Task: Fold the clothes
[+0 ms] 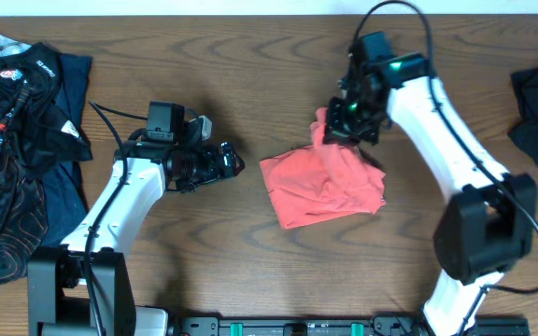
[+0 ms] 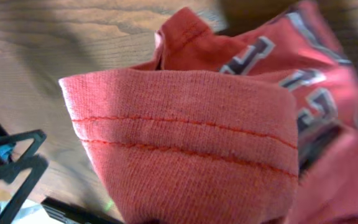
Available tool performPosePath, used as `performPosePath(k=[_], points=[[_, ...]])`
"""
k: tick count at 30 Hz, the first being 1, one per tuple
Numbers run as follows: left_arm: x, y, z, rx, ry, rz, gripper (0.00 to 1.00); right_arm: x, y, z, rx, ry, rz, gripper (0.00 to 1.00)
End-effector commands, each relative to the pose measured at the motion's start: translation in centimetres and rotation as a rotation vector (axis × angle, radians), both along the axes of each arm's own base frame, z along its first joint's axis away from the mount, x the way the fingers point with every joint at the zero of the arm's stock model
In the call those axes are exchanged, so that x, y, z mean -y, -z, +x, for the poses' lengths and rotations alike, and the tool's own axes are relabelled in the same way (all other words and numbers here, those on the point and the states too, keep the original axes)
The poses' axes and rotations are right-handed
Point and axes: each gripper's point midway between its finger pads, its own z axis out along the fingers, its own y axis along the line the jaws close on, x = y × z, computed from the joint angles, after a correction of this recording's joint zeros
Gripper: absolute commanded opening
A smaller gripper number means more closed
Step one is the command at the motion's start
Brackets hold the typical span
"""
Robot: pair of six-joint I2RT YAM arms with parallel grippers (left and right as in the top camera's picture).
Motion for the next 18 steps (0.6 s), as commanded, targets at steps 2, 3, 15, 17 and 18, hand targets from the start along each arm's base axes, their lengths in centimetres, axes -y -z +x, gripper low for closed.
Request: performPosePath(k=[2,3,15,17,18], points=[[-0.4,0.1,0.1,0.013,0.004,0.033,0.95,-2.5,0.3,-0.3,-0.027,0.035,0.013,0.01],[-0.4,0.1,0.1,0.013,0.004,0.033,0.95,-2.8,0.5,-0.3,-0.033,0.049,0.008,0.01],[-2.7,1.0,0.7,0.025,-0.052,0.165,1.0,-4.8,0.6,-0.9,-0.045,0.071,0.015,0.15],[-3.1,1.0,1.0,0.035,-0.063,0.177,0.99,-5.2,0.6,-1.1,-0.042,0.059,0.014,0.23],[-3.2,0.9,1.1,0.038,-0.068,0.176,0.99,-5.3,0.6,-1.2,-0.039,0.056,0.011,0.31]])
